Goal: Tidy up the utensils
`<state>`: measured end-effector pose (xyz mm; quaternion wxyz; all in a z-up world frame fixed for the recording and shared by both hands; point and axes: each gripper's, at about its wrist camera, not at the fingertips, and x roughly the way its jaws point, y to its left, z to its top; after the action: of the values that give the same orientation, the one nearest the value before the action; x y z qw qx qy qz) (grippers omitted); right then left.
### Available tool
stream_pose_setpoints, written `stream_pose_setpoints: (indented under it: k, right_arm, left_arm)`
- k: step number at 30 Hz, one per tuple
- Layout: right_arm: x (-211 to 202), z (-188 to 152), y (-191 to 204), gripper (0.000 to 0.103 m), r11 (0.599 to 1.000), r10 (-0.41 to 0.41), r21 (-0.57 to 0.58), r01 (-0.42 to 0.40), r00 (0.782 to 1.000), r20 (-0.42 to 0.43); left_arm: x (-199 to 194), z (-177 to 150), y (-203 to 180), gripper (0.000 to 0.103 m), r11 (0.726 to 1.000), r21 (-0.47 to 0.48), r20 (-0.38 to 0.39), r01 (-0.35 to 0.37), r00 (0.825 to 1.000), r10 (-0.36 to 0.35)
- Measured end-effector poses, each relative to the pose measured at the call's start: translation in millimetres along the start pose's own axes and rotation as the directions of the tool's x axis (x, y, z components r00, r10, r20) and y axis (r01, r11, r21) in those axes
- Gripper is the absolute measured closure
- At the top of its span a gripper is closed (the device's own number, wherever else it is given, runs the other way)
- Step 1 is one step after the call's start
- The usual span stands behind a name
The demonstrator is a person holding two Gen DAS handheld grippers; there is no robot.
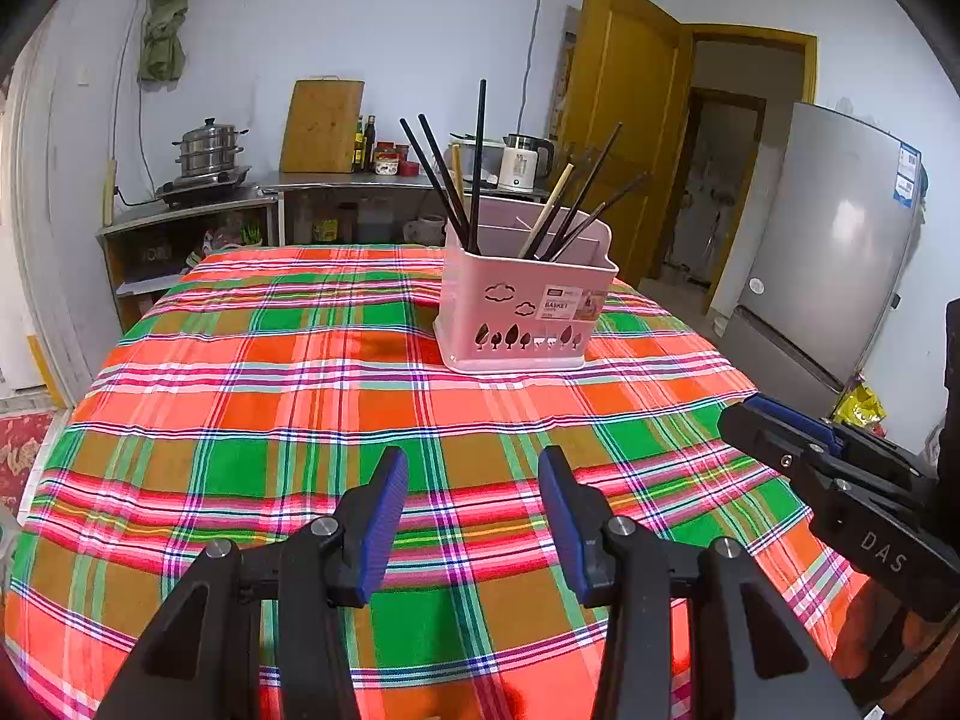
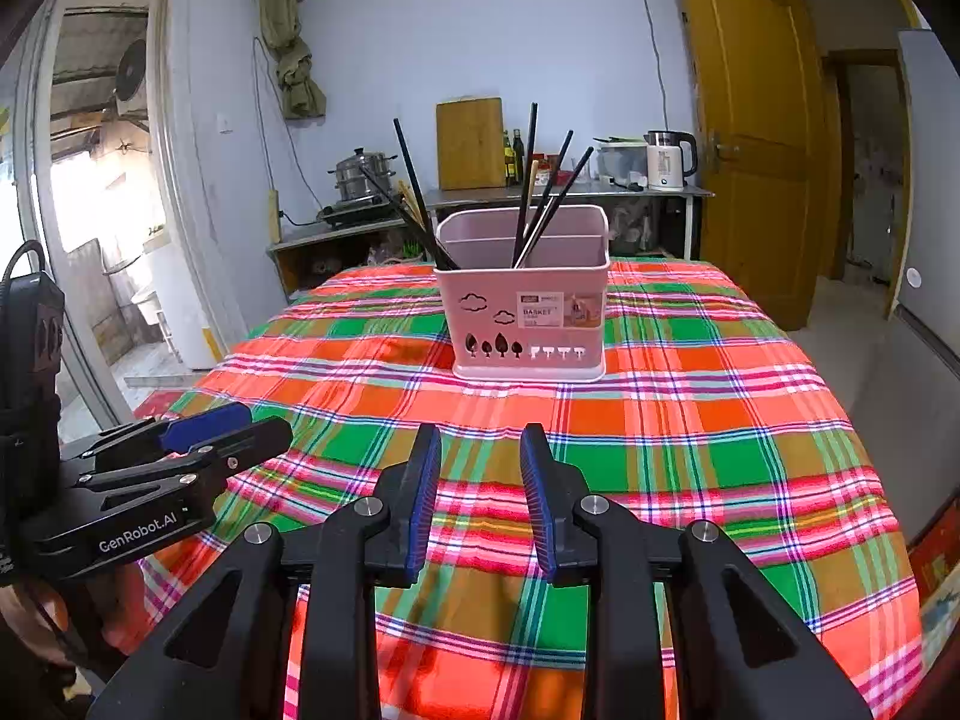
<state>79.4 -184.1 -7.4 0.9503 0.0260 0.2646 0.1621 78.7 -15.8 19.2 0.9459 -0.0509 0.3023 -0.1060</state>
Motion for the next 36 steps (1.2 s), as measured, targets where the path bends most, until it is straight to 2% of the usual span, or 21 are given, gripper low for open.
stream_pose_setpoints:
  k: [25,36]
  right_arm:
    - [-10.1,-1.3,4.2,0.074,1.000,-0.015,0.003,0.015,1.000,0.025]
    - [-9.2,-1.5,6.7,0.074,1.000,-0.014,0.003,0.014,1.000,0.017]
  left_arm:
    - [-7.7,-2.6,-8.1,0.058,0.999,0.037,0.041,-0.028,0.999,0.026]
    - [-8.4,-1.4,-7.4,0.058,0.998,0.036,0.033,-0.045,0.999,0.044]
